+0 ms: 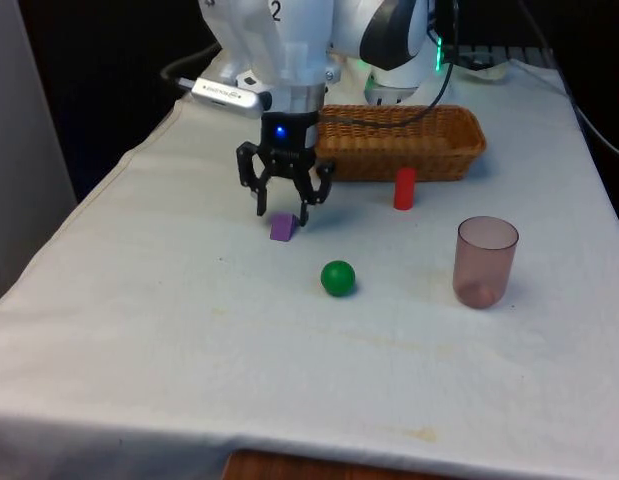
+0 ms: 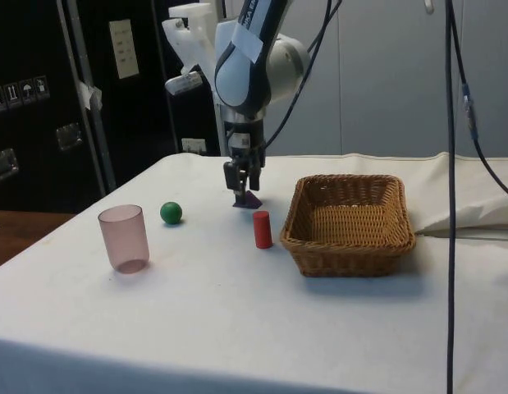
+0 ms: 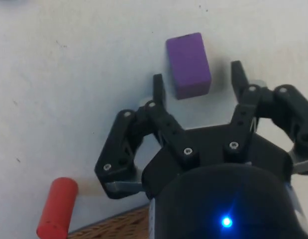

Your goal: Pick up the triangular block and place it into the basket.

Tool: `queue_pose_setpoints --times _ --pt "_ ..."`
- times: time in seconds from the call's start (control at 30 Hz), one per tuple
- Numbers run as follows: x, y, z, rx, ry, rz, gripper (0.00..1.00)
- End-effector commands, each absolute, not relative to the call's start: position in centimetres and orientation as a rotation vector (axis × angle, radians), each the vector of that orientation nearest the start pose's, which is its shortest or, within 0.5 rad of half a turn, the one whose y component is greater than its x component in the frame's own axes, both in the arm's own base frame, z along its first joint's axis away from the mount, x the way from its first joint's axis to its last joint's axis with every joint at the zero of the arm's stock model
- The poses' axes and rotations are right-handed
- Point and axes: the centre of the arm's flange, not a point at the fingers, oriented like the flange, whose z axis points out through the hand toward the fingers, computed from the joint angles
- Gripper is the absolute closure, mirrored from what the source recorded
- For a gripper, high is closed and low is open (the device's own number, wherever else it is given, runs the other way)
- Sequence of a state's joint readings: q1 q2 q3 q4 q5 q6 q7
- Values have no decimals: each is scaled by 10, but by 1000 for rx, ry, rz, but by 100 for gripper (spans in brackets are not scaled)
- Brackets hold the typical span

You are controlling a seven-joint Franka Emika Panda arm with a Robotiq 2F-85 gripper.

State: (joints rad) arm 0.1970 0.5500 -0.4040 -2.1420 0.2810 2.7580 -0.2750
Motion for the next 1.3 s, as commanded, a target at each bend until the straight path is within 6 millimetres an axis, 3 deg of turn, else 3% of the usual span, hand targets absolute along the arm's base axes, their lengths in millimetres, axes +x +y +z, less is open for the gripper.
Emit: queue_pose_setpoints --times 0.0,0.1,0.23,0.47,0.7,0.73,1.27 --pt "564 -132 175 -3234 197 -196 33" --pt "565 -133 175 -3234 199 -198 55" --pt "565 -133 175 -3234 201 -200 67" --pt "564 -132 175 -3238 205 -190 67" --pt "561 -133 193 -3231 216 -188 67" --pt "564 -132 188 -3229 213 -195 67" --pt "552 -130 248 -3185 208 -207 67"
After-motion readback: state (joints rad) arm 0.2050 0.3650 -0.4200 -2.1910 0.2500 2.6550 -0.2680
